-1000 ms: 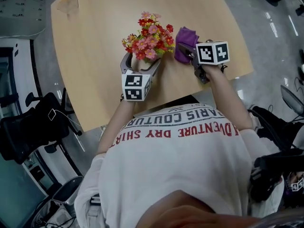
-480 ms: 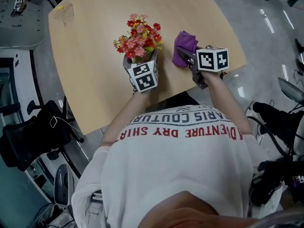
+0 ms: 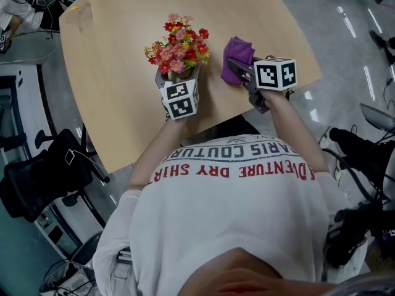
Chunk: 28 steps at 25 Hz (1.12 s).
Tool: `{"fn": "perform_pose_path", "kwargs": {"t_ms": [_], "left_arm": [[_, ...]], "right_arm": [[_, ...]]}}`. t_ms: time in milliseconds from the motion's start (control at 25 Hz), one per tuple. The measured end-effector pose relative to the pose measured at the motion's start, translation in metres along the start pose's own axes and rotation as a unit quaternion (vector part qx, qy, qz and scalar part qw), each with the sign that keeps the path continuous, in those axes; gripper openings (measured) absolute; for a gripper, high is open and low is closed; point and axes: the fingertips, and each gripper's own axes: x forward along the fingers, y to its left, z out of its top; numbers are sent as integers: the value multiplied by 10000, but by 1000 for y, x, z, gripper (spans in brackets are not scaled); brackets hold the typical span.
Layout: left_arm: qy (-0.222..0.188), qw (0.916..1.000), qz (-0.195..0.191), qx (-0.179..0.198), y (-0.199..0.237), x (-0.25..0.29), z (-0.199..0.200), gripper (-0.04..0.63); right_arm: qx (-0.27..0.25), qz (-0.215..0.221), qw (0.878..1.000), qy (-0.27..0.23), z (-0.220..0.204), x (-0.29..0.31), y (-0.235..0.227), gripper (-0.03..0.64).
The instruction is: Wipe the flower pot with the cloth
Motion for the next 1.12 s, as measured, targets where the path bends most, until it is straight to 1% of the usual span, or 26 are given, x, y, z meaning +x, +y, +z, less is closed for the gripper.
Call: {"fn": "perform_pose_path", "kwargs": {"t_ms": [120, 240, 320, 440, 560, 600, 680, 840, 1120], "left_arm": [[-10, 9982, -515, 314, -2, -2, -4, 451], [-43, 9922, -1077, 626, -4, -14, -7, 451], [-19, 9856, -1468, 844, -6, -20, -9, 451], [44, 9722, -2022, 1181, -8, -26, -12, 451], [140, 9600, -2398, 1438, -8, -28, -14, 451], [171, 9574, -2469, 1490, -8, -28, -14, 451], [194, 9546, -2547, 1531, -6, -26, -16, 451], [132, 9546, -2563, 1509, -6, -25, -16, 451], [63, 9551, -2558, 1492, -6, -30, -13, 451]], "right_arm": [[10, 211, 9997, 109, -2, 8, 7, 44], [-59, 389, 9990, 212, -1, 13, 21, 44], [-71, 519, 9982, 283, -1, 16, 30, 44], [-76, 720, 9967, 378, -1, 24, 40, 44], [-50, 838, 9953, 478, 0, 33, 43, 44], [-24, 894, 9947, 516, 0, 36, 44, 44], [-6, 985, 9934, 590, 1, 43, 46, 44], [-57, 1062, 9918, 711, 2, 52, 48, 44], [-147, 1068, 9893, 979, -3, 69, 51, 44]]}}
